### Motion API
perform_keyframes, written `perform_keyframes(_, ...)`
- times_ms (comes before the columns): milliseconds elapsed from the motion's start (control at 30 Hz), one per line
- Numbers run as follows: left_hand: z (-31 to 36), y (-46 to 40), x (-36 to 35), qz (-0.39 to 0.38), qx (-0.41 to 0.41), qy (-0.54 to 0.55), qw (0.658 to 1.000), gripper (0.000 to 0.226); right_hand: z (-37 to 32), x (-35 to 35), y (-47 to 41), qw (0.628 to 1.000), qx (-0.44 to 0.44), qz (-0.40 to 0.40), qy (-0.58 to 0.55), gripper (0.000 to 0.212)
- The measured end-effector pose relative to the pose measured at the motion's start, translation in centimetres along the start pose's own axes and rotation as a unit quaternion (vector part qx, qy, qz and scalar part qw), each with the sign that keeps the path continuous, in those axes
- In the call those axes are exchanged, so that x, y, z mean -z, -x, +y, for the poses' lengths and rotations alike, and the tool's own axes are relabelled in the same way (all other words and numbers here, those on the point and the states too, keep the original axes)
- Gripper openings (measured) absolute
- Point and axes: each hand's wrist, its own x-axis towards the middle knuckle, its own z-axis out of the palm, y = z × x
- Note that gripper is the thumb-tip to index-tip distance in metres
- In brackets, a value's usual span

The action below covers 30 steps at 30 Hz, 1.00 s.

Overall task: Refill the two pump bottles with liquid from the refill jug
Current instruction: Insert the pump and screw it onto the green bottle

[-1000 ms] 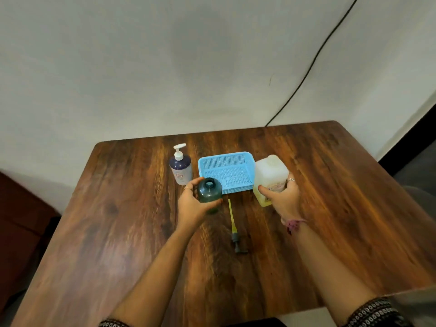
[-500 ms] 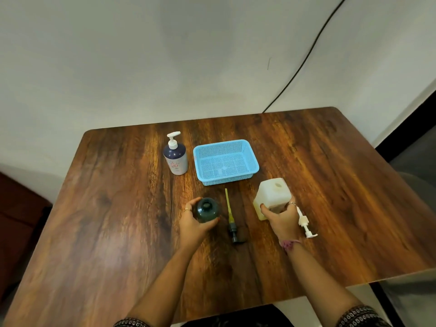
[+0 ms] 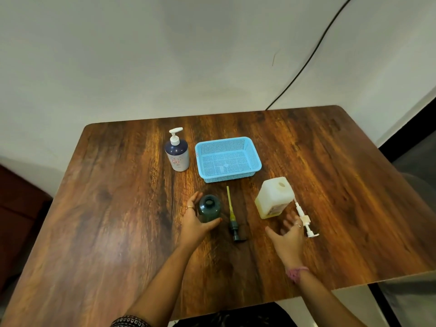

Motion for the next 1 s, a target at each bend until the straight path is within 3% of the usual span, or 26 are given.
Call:
perform_keyframes(67,0.1,-0.1,0.1,-0.003,-0.004,-0.008,1.000,0.094,0.1,-0.4,0.3,0.996,0.081,0.027,0.029,0.071)
perform_keyframes(133,0.2,-0.2,0.0,-0.002,-0.011,-0.015,1.000,0.093,-0.7,-1.0,0.9,0.987,0.149,-0.027,0.056,0.047)
perform_keyframes(200,0.3,-0.2,-0.1,-0.004,-0.015,-0.018,1.000,0.091,-1.1,-1.0,1.0,0.953,0.246,-0.101,0.143,0.036)
perform_keyframes(300,0.4,-0.2,-0.3,0.000,-0.013,-0.026,1.000,0.087,-2.3,-1.7,0.3,0.837,0.373,-0.210,0.341,0.035)
perform_keyframes(467,0.7,0.0,-0.4,0.014,-0.014,-0.041,0.999,0.081,-3.2,-4.8,-1.6,0.612,0.464,-0.298,0.567,0.053)
perform_keyframes(567,1.0,0.1,-0.1,0.015,-0.015,-0.049,0.999,0.077,-3.4,-5.9,-1.8,0.531,0.493,-0.306,0.617,0.046)
perform_keyframes(633,1.1,0.0,0.2,0.017,-0.018,-0.054,0.998,0.075,-3.7,-6.3,-2.0,0.521,0.498,-0.301,0.625,0.040)
perform_keyframes(733,1.2,-0.2,0.6,0.032,-0.016,-0.048,0.998,0.074,-4.2,-6.4,-2.5,0.534,0.496,-0.310,0.610,0.037)
perform_keyframes(867,2.3,-0.9,1.2,0.046,-0.020,-0.026,0.998,0.072,-6.5,-5.7,-2.8,0.609,0.520,-0.292,0.523,0.042)
perform_keyframes(1000,4.4,-1.9,1.5,0.070,-0.041,0.004,0.997,0.067,-12.0,-4.2,-1.7,0.701,0.552,-0.273,0.360,0.037)
